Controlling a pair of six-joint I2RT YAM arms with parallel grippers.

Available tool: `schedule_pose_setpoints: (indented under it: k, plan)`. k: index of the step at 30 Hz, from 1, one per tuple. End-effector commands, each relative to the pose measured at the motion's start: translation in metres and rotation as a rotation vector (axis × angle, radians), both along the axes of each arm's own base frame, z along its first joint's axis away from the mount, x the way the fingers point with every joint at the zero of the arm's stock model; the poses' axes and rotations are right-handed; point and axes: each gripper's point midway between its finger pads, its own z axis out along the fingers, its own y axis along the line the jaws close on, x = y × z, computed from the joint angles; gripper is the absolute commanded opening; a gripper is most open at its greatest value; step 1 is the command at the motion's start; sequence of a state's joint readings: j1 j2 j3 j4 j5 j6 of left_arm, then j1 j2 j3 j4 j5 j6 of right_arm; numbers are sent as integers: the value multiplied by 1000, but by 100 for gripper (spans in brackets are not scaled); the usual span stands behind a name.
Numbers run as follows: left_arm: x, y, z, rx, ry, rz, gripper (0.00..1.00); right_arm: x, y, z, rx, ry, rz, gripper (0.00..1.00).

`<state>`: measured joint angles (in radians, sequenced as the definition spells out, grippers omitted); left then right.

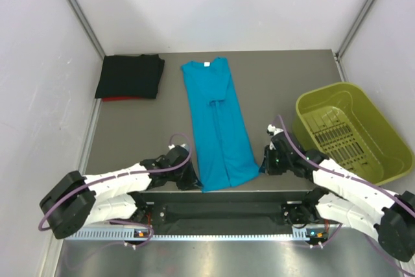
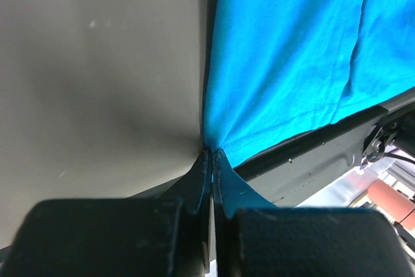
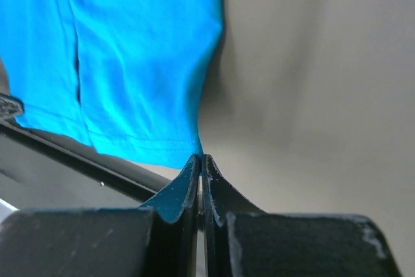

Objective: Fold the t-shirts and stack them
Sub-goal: Fold the tshirt

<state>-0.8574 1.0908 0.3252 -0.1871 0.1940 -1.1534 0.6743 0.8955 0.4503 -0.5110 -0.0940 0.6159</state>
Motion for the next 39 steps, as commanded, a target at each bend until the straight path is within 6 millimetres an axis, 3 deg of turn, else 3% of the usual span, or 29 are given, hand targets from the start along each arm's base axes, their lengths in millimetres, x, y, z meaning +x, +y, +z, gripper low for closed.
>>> schedule_pose_setpoints:
  k: [1, 7, 13, 16, 17, 19, 20, 25, 29, 33, 34, 35, 36, 37, 39]
  plan:
    - [9, -10, 10, 2, -11, -19, 0, 20, 10, 23, -3, -69, 9, 0]
    - [30, -17, 24, -12, -9, -26, 0, 41, 19, 39, -41, -94, 24, 0]
    - [74, -4, 44, -45, -38, 25, 0, 74, 32, 53, -77, -128, 39, 0]
    - [112, 5, 53, -59, -49, 65, 0, 99, 41, 58, -104, -143, 62, 0]
    - [120, 8, 54, -56, -62, 61, 0, 107, 42, 51, -125, -124, 61, 0]
    - [137, 13, 51, -47, -54, 72, 0, 130, 46, 65, -119, -152, 44, 0]
    - [156, 15, 62, -63, -88, 78, 0, 145, 52, 71, -125, -169, 52, 0]
    - [216, 7, 78, -113, -127, 57, 0, 195, 59, 85, -151, -218, 73, 0]
    - [249, 13, 77, -128, -112, 92, 0, 239, 65, 88, -171, -233, 72, 0]
    - [282, 23, 78, -130, -138, 127, 0, 270, 69, 88, -181, -248, 74, 0]
    - [293, 25, 75, -135, -133, 135, 0, 277, 68, 77, -195, -233, 77, 0]
    - [298, 27, 73, -136, -129, 139, 0, 288, 68, 84, -189, -247, 65, 0]
    - [303, 28, 65, -131, -114, 144, 0, 293, 69, 83, -183, -244, 64, 0]
    - [312, 29, 69, -133, -137, 146, 0, 298, 70, 73, -188, -226, 72, 0]
    - [321, 32, 65, -134, -141, 156, 0, 309, 73, 79, -174, -239, 76, 0]
